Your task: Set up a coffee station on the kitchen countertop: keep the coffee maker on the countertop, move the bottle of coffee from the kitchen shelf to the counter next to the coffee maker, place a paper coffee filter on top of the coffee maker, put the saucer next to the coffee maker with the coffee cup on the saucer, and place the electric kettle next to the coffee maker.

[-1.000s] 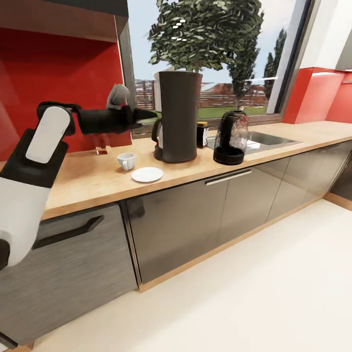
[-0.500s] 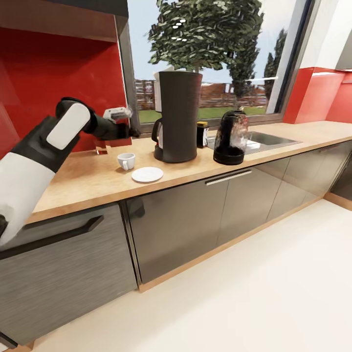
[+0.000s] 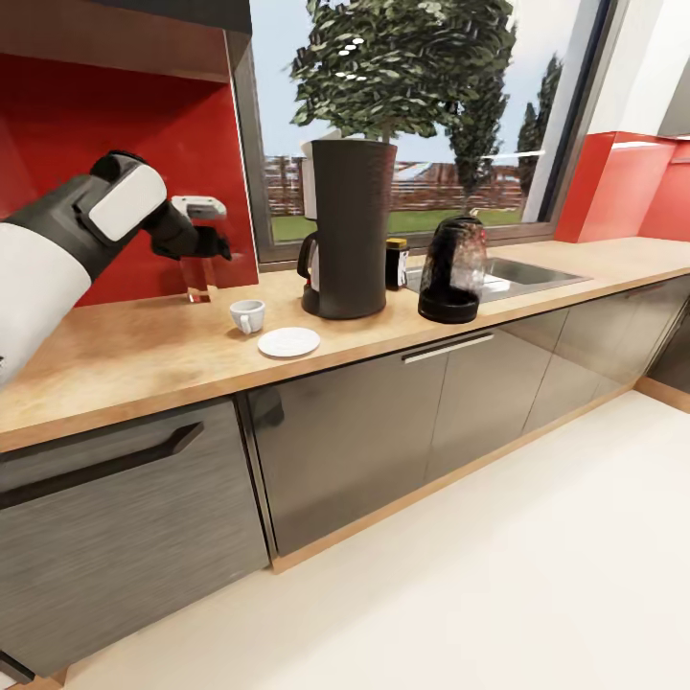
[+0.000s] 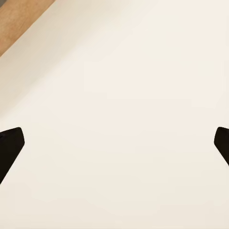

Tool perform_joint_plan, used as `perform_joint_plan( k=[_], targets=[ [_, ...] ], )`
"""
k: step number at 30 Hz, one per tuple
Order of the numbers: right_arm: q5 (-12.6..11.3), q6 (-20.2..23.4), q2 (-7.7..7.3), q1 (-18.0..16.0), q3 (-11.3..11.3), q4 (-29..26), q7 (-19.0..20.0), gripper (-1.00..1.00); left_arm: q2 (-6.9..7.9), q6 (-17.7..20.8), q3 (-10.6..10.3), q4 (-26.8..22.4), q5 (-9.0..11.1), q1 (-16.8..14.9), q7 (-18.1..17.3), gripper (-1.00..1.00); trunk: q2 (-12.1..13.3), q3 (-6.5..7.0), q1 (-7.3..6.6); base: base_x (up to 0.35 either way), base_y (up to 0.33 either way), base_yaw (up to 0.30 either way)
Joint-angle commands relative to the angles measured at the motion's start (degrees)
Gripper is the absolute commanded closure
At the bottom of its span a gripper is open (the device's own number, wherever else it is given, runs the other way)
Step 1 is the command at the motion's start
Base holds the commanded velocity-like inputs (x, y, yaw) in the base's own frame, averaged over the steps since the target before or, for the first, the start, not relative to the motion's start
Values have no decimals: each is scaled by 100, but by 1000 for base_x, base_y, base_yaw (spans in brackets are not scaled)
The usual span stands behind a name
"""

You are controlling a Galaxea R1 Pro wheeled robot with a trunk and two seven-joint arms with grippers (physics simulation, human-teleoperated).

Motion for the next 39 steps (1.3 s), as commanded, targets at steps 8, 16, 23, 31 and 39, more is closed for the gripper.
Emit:
perform_joint_plan(
  k=[8,16,23,31,39],
  targets=[
    [-26,-43,-2,-5,48,9,9,-100,-2,21,-298,-33,63,-19,1,-100,-3,-6,-1,0,0,0],
    [-27,-43,-2,-8,56,9,9,-100,16,77,-323,51,65,-20,-919,-100,-3,-6,-1,0,0,0],
    [-28,-48,-1,-8,57,9,9,-100,20,85,-512,132,65,-20,-1154,-100,-3,-6,-1,0,0,0],
    [-28,-50,6,-6,57,9,9,-100,64,79,-765,176,65,-20,-1191,-100,-3,-6,-1,7,3,0],
    [-27,-51,6,-5,57,9,9,-100,104,78,-806,367,65,-20,-1196,-100,-3,-6,-1,135,77,0]
  ],
)
